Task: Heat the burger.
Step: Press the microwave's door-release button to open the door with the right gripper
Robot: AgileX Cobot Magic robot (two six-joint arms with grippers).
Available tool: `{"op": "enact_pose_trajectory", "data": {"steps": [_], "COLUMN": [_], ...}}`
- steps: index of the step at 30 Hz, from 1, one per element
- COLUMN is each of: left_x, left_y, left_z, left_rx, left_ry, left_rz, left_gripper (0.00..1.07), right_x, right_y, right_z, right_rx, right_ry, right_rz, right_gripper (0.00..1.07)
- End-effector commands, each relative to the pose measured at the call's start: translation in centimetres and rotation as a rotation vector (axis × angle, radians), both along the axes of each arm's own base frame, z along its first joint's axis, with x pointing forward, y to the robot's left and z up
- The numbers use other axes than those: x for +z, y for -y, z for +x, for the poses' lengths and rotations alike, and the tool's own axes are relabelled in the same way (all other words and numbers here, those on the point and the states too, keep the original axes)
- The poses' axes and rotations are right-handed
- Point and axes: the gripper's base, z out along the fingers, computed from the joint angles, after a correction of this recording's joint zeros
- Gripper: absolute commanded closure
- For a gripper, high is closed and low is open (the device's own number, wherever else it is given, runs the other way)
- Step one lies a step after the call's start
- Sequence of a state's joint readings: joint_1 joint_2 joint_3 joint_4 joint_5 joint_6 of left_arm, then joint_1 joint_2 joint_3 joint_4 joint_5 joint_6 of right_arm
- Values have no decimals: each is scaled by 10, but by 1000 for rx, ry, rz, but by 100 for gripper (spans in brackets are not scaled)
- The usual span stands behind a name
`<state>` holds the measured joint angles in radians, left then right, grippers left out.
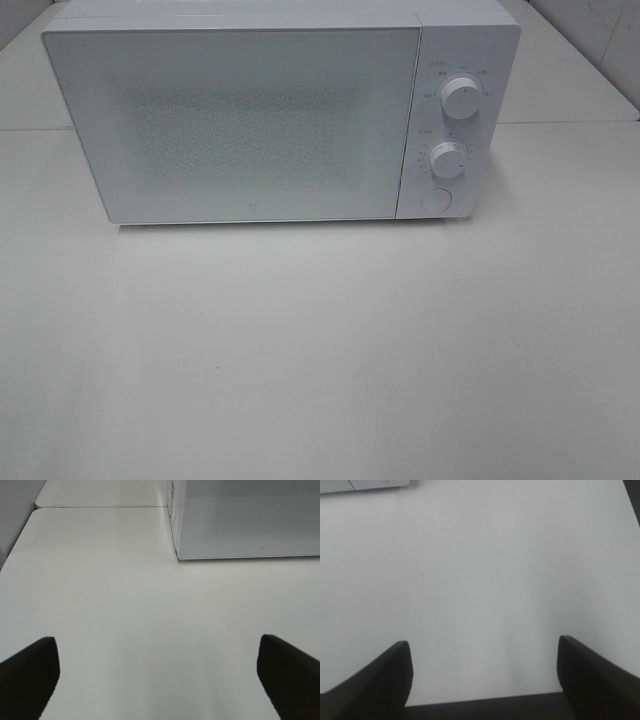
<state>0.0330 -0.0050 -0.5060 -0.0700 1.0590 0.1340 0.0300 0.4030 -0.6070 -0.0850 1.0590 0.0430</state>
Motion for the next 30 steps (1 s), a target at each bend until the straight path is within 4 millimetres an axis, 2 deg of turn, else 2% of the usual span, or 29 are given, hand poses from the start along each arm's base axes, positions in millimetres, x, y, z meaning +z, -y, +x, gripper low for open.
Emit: {"op": "enact_pose_trajectory", "data": {"steps": [1, 3, 6, 9, 11, 30], "left_x": [1, 1, 1, 1, 1, 1], "left_y": [0, 0, 0, 0, 0, 0], "left_z": [-2, -2, -2, -2, -2, -2], "left_rx": [3, 3, 3, 3, 3, 4], "left_ry": [28, 28, 28, 28, 28, 30], "left_rz": [-7, -7, -7, -7, -7, -6], "left_gripper": [2, 2, 2, 2, 2, 2], "right_x": [-5, -11, -12, -19, -19, -20], "right_y": [-1, -3, -3, -4, -4, -6], "right_z": [-14, -31, -36, -56, -60, -60], "right_rx": [10, 21, 24, 38, 39, 72], "right_ry": [79, 177, 208, 366, 392, 386], "right_rz": [16, 43, 46, 60, 60, 55], "right_gripper": [31, 31, 31, 31, 31, 31]}}
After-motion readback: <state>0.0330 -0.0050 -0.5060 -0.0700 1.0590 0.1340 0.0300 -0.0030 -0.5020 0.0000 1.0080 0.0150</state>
